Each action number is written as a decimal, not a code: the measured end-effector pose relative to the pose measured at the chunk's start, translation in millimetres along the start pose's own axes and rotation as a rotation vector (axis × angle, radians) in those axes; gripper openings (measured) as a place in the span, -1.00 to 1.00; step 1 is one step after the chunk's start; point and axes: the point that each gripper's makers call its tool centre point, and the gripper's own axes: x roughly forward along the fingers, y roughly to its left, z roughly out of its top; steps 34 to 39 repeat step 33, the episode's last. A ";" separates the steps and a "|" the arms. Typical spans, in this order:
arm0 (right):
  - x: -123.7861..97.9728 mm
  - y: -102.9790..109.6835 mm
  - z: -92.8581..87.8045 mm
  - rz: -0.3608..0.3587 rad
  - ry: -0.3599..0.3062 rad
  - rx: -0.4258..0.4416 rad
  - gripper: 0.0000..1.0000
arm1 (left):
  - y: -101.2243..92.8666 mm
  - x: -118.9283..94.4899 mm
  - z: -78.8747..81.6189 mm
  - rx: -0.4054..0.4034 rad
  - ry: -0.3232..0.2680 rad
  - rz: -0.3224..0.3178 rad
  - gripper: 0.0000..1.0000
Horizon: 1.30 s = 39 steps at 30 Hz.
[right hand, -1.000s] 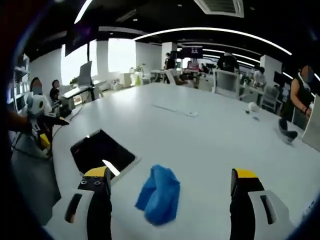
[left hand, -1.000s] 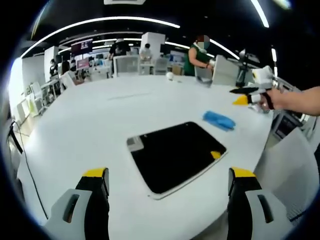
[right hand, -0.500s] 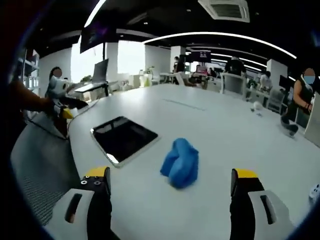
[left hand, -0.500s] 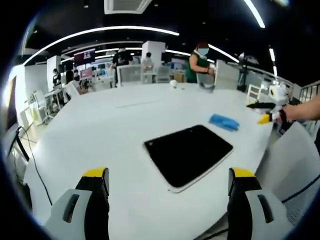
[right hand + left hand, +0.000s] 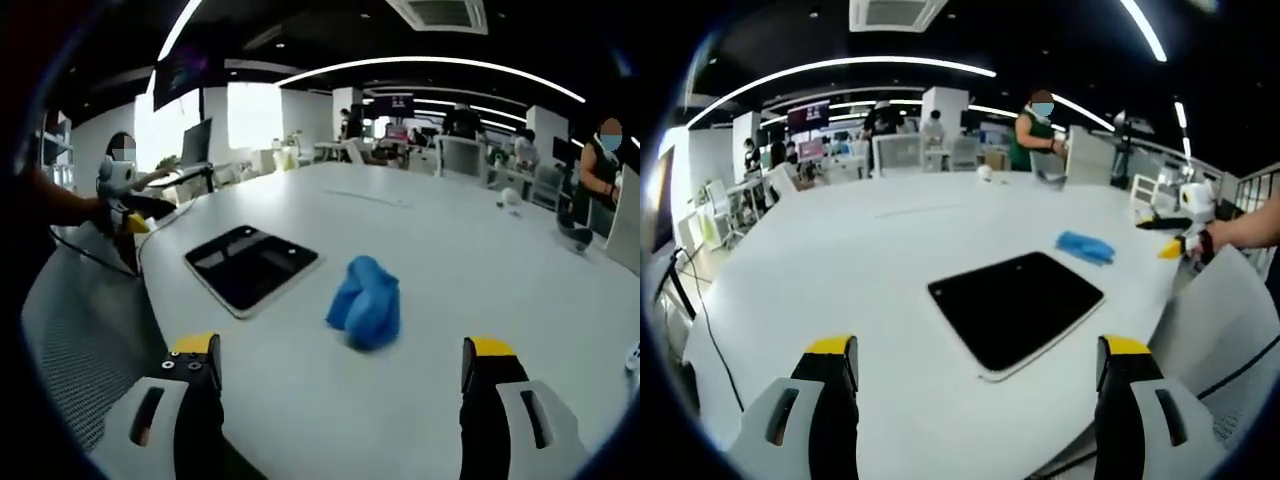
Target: Wipe the mirror surface with the cleaning cloth until all visible marks leave the cleaned area.
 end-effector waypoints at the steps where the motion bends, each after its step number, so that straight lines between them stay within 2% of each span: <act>1: 0.8 1.0 -1.0 0.002 0.001 -0.001 1.00 | 0.8 0.0 0.5 -0.001 0.001 0.002 0.99; 39: -1.5 2.2 -6.0 -0.006 0.006 0.015 1.00 | 11.0 -4.8 5.6 -0.010 -0.008 0.022 0.99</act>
